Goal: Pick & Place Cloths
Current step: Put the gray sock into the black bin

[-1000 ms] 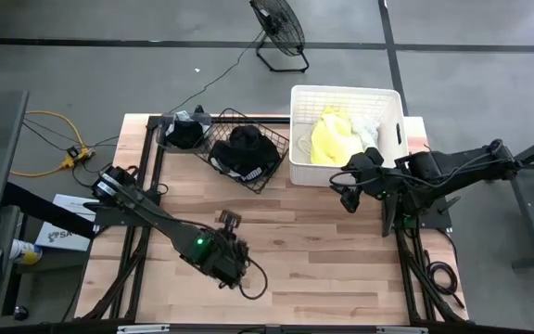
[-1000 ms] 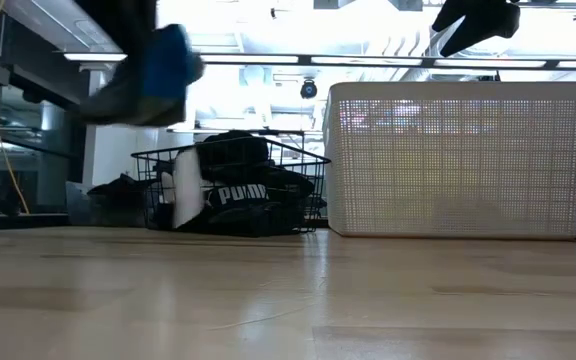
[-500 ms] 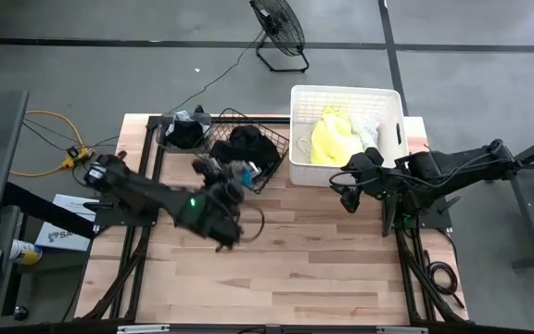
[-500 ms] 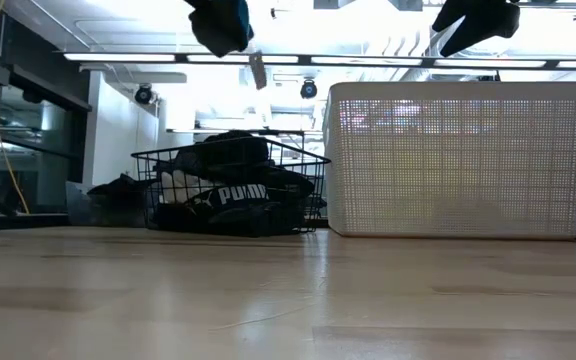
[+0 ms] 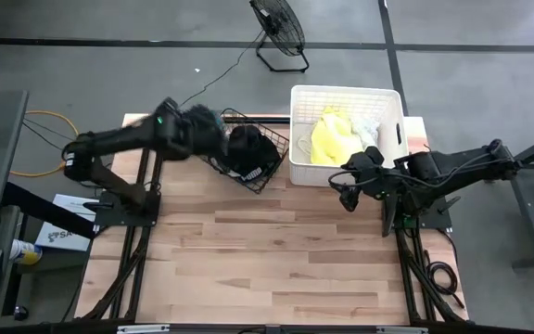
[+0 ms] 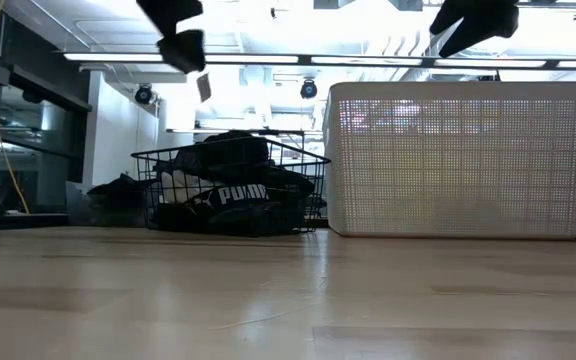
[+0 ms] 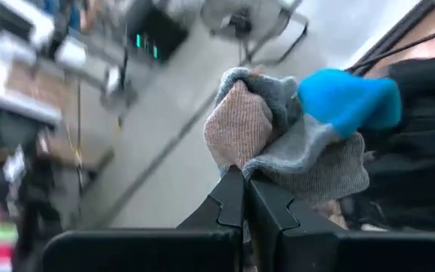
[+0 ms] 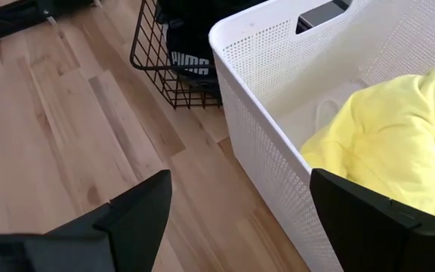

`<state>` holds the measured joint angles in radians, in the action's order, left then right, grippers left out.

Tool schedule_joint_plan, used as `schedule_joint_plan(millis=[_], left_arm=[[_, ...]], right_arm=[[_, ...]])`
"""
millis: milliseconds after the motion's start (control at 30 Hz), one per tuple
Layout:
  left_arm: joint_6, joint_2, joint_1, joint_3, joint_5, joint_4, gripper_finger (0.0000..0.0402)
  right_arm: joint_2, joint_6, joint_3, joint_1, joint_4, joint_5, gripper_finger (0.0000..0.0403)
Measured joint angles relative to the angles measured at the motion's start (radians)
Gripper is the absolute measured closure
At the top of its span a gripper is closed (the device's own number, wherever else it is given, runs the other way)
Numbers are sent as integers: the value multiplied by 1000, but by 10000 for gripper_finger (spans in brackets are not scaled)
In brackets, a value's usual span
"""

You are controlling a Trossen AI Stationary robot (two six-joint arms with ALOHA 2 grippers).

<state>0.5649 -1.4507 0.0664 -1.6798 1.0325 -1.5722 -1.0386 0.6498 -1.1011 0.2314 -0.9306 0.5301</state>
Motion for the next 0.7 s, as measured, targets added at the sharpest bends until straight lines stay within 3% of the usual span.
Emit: schedule_joint_plan(millis=[400,567,700], left_arm=[[-140,45,550,17,-453,5,401],[-171,22,741,118,-613,28,401],[-252,19,862,240,-731,164,401]], right_arm=[[-32,27,0,0,0,0,95],[-46,39,0,0,0,0,95],[-47,52,0,0,0,0,95]])
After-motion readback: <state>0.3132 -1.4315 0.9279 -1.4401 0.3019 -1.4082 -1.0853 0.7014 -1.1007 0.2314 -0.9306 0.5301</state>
